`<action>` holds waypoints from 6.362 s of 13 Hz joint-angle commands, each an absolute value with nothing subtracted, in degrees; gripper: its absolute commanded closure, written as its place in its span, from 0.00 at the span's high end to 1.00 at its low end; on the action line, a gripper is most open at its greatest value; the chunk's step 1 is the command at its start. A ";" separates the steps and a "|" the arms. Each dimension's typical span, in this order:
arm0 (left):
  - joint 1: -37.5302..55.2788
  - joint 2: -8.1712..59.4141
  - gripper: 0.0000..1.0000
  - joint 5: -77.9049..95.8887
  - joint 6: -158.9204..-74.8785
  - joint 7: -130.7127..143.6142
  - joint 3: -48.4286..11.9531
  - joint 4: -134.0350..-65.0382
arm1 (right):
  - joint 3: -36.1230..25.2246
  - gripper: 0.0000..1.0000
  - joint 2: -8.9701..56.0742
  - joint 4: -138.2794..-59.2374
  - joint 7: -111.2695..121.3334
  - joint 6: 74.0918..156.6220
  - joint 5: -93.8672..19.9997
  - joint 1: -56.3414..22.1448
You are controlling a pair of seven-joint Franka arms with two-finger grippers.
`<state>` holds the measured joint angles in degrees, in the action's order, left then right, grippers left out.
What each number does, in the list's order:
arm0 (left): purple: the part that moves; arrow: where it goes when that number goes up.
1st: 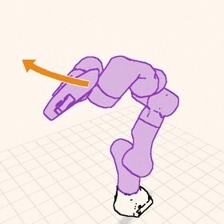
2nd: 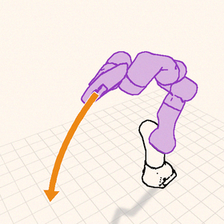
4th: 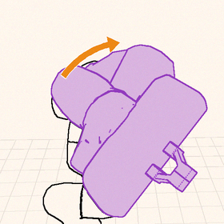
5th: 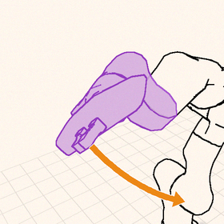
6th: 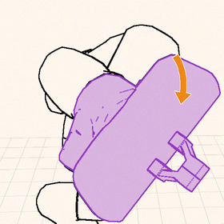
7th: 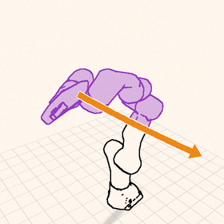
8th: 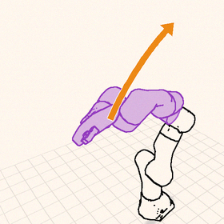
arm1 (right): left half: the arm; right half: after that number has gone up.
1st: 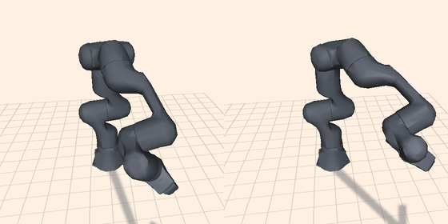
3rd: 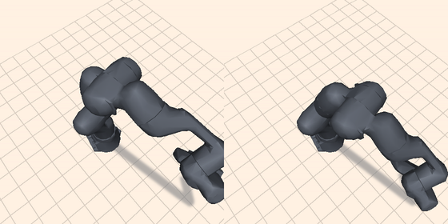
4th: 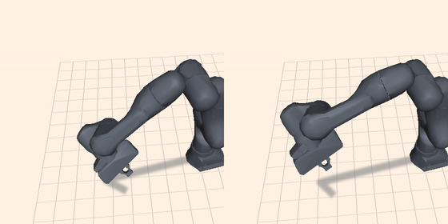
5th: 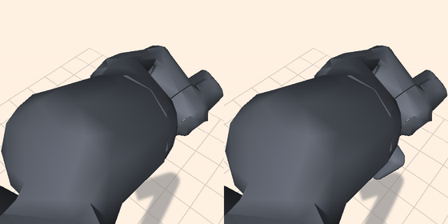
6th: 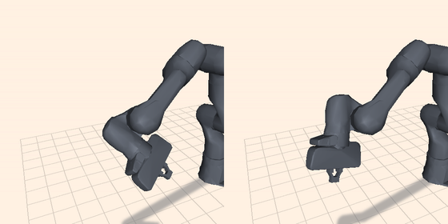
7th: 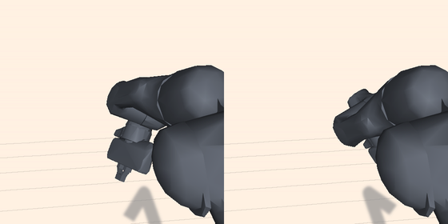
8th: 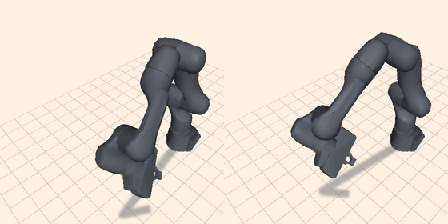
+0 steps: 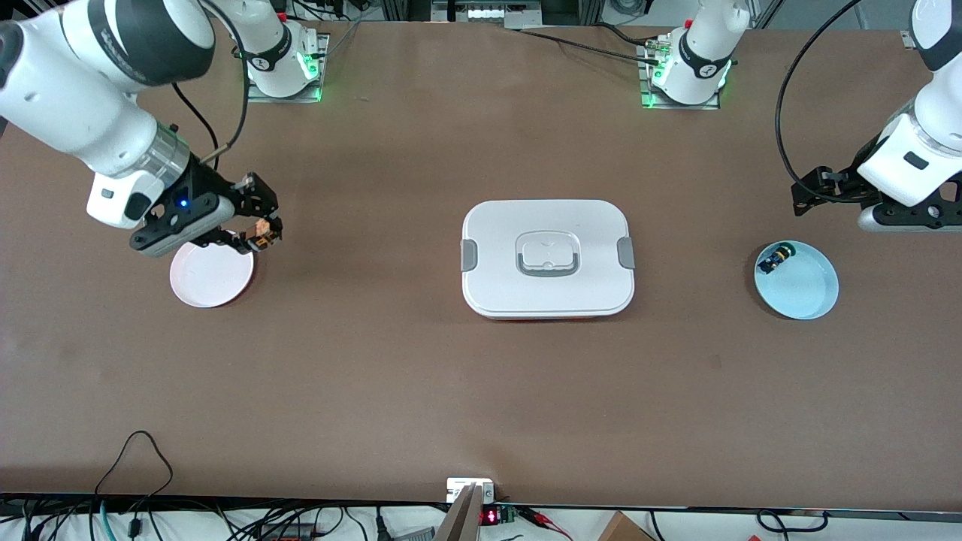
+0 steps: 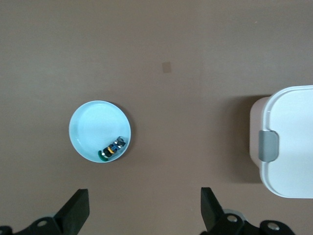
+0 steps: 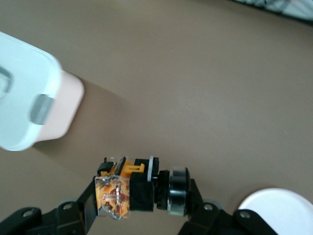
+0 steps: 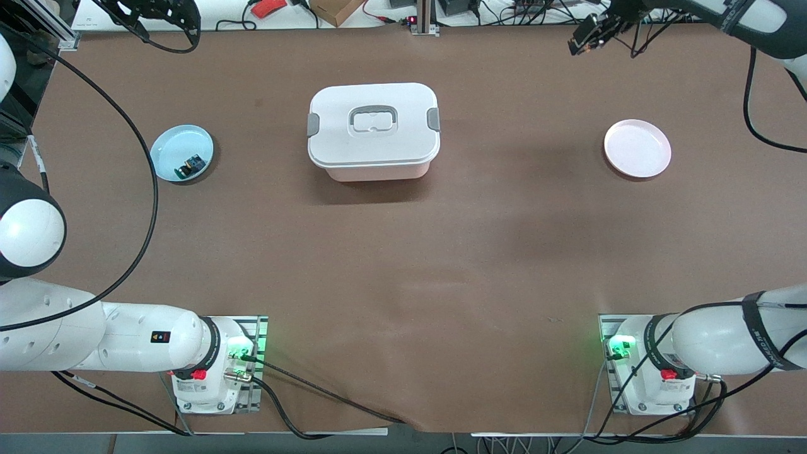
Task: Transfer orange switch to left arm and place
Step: 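Lift the orange switch with the right gripper while the left gripper rises, then carry the switch past the box while the left gripper approaches it, then close the left gripper on the orange switch held by the right gripper, then open the right gripper and pull the left gripper away with the switch, then carry the switch to the blue plate while the right gripper withdraws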
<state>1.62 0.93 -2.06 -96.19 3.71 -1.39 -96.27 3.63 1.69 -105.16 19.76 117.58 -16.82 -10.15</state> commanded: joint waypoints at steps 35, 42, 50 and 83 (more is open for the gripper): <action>-6.94 -4.66 0.99 86.31 -110.20 2.37 -24.69 -111.53 | 20.39 0.00 9.49 -100.63 94.83 127.97 -97.97 -19.06; -6.94 -5.36 0.95 88.42 -112.17 2.64 -28.21 -112.32 | 20.39 0.00 9.93 -100.63 94.57 128.06 -99.67 -20.21; -7.47 -7.47 0.50 88.42 -106.70 3.34 -28.04 -114.26 | 20.39 0.00 9.67 -100.63 94.31 128.93 -99.67 -20.57; -16.61 14.59 0.22 22.29 -102.22 -16.70 -27.33 -100.28 | 16.01 1.00 4.31 -109.95 92.64 121.75 -96.96 -14.85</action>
